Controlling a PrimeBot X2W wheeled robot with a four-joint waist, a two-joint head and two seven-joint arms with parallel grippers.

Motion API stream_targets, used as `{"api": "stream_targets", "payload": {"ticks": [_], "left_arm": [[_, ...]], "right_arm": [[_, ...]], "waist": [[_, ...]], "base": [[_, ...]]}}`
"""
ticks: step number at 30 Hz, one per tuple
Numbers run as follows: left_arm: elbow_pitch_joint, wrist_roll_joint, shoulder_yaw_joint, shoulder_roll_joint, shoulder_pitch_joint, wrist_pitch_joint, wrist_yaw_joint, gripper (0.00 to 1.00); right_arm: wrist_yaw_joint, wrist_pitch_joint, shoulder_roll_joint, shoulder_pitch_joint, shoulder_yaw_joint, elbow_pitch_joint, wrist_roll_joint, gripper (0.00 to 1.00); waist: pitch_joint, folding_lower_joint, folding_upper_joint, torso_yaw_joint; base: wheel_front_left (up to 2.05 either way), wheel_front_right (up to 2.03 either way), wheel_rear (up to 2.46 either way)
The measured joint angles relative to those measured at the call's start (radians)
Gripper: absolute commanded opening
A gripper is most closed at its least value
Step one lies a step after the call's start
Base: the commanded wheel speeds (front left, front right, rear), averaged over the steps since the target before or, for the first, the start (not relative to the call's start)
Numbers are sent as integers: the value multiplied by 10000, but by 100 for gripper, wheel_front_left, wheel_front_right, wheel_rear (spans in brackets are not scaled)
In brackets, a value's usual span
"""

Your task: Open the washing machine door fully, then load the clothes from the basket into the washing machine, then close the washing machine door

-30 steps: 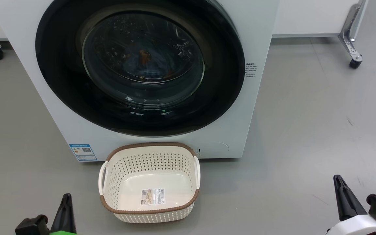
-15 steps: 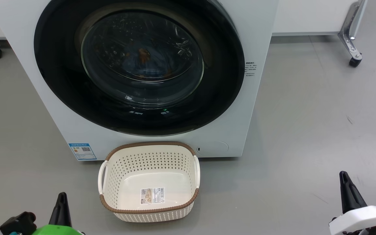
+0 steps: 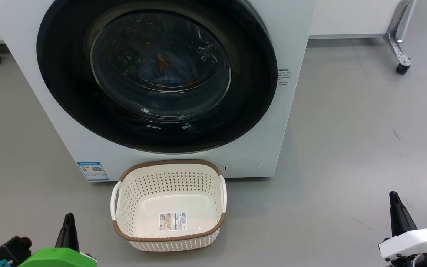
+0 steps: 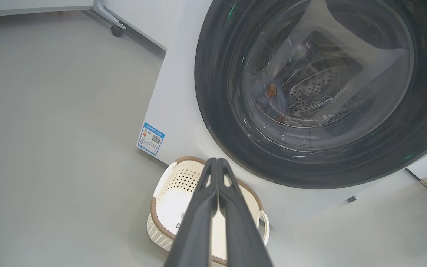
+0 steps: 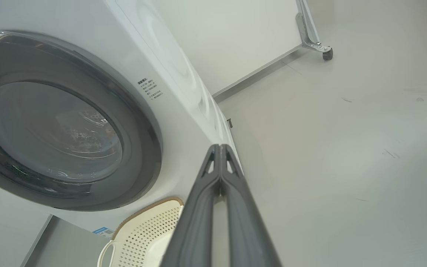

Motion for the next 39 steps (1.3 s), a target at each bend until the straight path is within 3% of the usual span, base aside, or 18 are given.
{"api": "stream_targets", "payload": {"ticks": [39], "left_arm": [[-33, -5058, 127, 56, -623, 1244, 0, 0]], "right_arm": [[0, 1342, 497, -702, -560, 31, 5448, 0]], "waist": [[157, 0, 0, -61]], "base": [[0, 0, 0]]}}
